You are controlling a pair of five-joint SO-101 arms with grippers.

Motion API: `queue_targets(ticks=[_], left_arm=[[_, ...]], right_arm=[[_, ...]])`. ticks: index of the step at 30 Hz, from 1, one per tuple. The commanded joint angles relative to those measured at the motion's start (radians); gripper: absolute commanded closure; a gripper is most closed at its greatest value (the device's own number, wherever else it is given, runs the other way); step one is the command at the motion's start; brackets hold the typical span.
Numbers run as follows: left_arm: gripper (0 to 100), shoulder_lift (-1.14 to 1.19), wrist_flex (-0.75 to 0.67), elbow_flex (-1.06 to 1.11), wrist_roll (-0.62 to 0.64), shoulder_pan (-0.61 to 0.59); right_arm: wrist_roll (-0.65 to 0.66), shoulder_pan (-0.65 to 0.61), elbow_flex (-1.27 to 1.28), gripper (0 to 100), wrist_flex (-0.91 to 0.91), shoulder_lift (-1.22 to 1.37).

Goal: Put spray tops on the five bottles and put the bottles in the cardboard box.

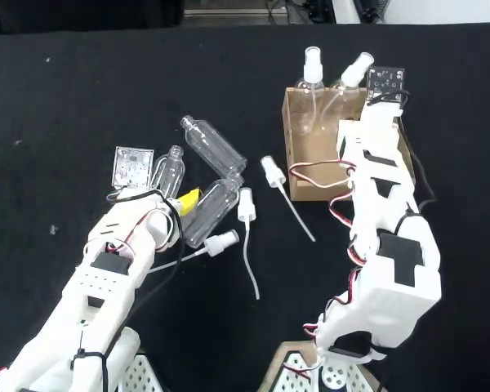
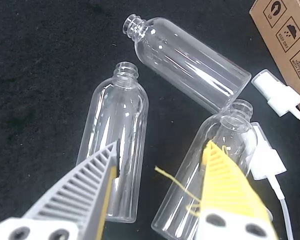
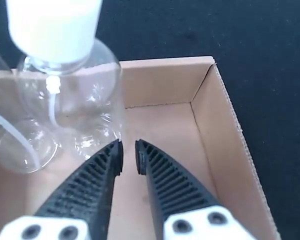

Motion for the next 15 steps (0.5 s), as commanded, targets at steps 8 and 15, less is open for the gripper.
queue_targets(ticks=[8,15], left_arm=[[74,-0.015,-0.021,-0.012,0.0,-0.001],[74,-0.015,-0.021,-0.012,0.0,-0.001]], right_arm=[[0.002,-0.006,-0.076,98.8,0.021,-0.024],[0.002,-0.006,-0.076,98.3,0.247,-0.24]])
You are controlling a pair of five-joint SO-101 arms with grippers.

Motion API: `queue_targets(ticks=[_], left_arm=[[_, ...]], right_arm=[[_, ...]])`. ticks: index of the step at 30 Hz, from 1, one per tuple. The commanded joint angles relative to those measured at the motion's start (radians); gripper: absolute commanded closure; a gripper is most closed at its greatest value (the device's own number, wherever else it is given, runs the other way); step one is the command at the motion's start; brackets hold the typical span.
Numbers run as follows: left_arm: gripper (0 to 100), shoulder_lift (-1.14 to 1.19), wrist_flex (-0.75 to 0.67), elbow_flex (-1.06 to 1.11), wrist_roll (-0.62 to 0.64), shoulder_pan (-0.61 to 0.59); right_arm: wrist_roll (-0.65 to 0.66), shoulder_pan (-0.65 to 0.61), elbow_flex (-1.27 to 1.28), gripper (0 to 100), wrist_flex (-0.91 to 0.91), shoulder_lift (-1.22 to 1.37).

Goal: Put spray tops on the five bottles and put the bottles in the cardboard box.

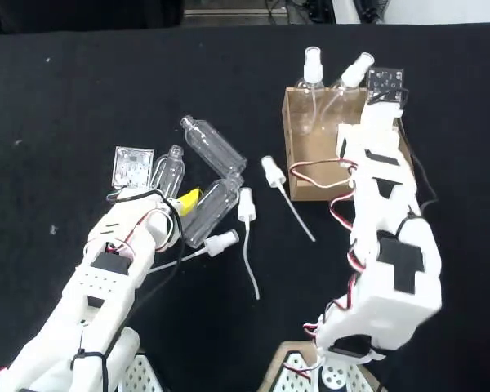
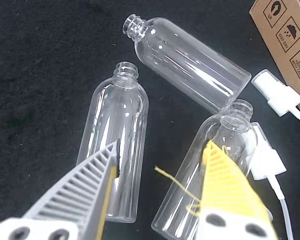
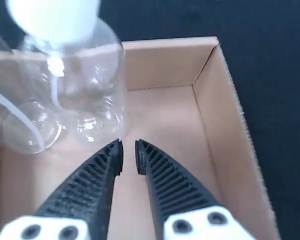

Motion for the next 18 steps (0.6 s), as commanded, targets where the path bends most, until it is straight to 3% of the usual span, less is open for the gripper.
queue_targets(ticks=[1,9,15,18], left_arm=[[74,-0.015,-0.021,-0.012,0.0,-0.001],[74,-0.015,-0.021,-0.012,0.0,-0.001],[74,-0.025,-0.017,-0.021,0.0,-0.05],[74,-0.025,-0.014,-0.03,0.008,-0.11]], right_arm=[[0.003,-0.006,-0.076,98.3,0.127,-0.202],[0.006,-0.029,-0.077,98.0,0.552,-0.547],[0.0,-0.235,-0.076,79.6,0.85,-0.691],[-0.005,-0.347,-0.071,76.6,0.941,-0.696]])
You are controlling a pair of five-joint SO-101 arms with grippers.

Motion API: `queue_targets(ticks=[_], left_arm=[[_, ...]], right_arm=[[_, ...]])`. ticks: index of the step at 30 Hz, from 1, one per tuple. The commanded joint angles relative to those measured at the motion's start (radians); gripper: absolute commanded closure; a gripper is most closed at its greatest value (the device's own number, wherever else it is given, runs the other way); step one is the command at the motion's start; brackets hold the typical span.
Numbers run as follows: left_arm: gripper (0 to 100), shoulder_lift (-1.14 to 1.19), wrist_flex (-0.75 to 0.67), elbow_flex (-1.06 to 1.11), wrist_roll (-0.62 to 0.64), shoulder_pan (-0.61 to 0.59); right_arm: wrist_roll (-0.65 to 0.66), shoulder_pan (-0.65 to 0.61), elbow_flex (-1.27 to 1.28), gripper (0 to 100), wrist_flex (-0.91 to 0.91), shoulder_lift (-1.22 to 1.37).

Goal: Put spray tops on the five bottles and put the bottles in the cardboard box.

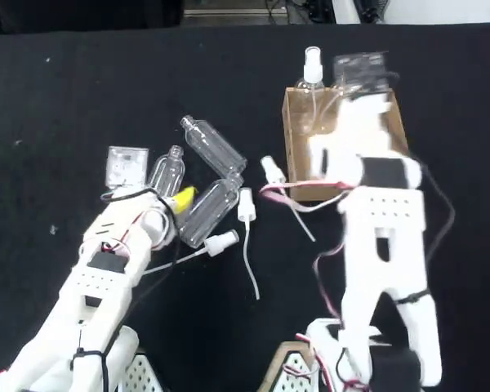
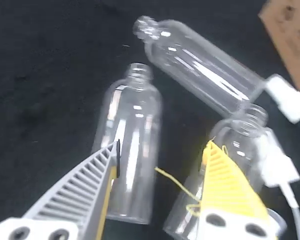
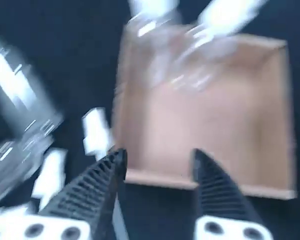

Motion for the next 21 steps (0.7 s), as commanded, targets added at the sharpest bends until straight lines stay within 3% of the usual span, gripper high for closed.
queue_targets(ticks=[1,4,7,12,15,18,21], left_arm=[[74,-0.025,-0.012,-0.039,0.009,-0.097],[74,-0.025,-0.012,-0.058,0.021,-0.174],[74,-0.025,-0.012,-0.076,0.12,-0.262],[74,-0.025,-0.018,-0.084,0.27,-0.378],[74,-0.023,-0.02,-0.082,0.287,-0.39],[74,-0.015,-0.02,-0.081,0.287,-0.387],[74,-0.015,-0.02,-0.076,0.285,-0.377]], right_arm=[[-0.021,-0.137,-0.067,77.0,0.095,-0.053],[-0.138,-0.239,-0.039,77.9,0.103,-0.053],[-0.252,-0.374,-0.007,77.6,0.087,-0.053],[-0.284,-0.574,0.082,77.6,-0.072,-0.051],[-0.333,-0.632,0.154,77.6,-0.203,-0.051],[-0.525,-0.637,0.191,77.5,-0.301,-0.051],[-0.559,-0.637,0.209,77.5,-0.333,-0.051]])
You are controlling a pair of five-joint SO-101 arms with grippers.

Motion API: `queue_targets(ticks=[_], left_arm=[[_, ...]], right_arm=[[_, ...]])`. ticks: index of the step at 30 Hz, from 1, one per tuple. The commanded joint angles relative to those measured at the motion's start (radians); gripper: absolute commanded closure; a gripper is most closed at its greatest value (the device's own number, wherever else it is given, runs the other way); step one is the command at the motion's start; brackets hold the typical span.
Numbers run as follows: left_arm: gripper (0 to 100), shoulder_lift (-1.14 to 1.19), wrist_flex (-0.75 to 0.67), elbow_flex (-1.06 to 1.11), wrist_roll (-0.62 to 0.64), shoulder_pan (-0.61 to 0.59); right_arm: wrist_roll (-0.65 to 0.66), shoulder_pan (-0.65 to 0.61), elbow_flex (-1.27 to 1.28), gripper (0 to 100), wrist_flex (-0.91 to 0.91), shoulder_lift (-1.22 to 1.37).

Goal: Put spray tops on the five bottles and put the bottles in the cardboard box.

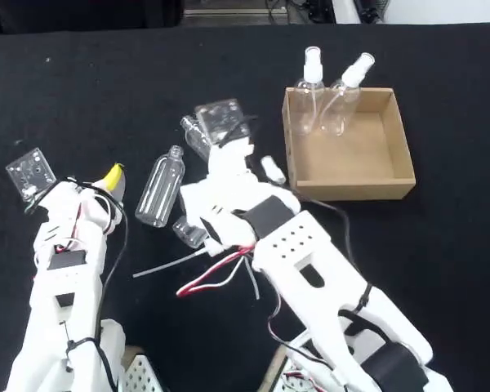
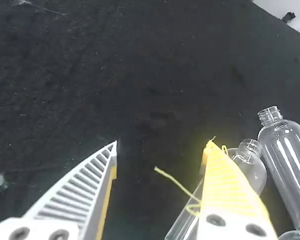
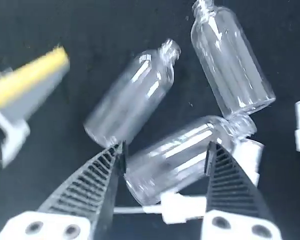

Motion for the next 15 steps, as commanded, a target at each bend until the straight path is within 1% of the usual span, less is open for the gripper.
queue_targets(ticks=[1,4,6,9,15], left_arm=[[74,-0.018,-0.02,-0.056,0.005,0.004],[74,-0.015,-0.021,-0.056,0.005,0.015],[74,-0.015,-0.021,-0.058,0.003,0.015],[74,-0.015,-0.021,-0.059,0.003,0.013],[74,-0.015,-0.021,-0.061,0.003,0.013]], right_arm=[[-0.049,-0.015,0.005,77.4,-0.054,-0.044],[-0.051,-0.014,0.004,75.2,-0.038,-0.025],[-0.061,-0.006,-0.007,69.1,-0.035,0.012],[-0.126,-0.005,-0.042,61.3,-0.023,0.104],[-0.206,-0.005,-0.179,63.6,0.057,0.289]])
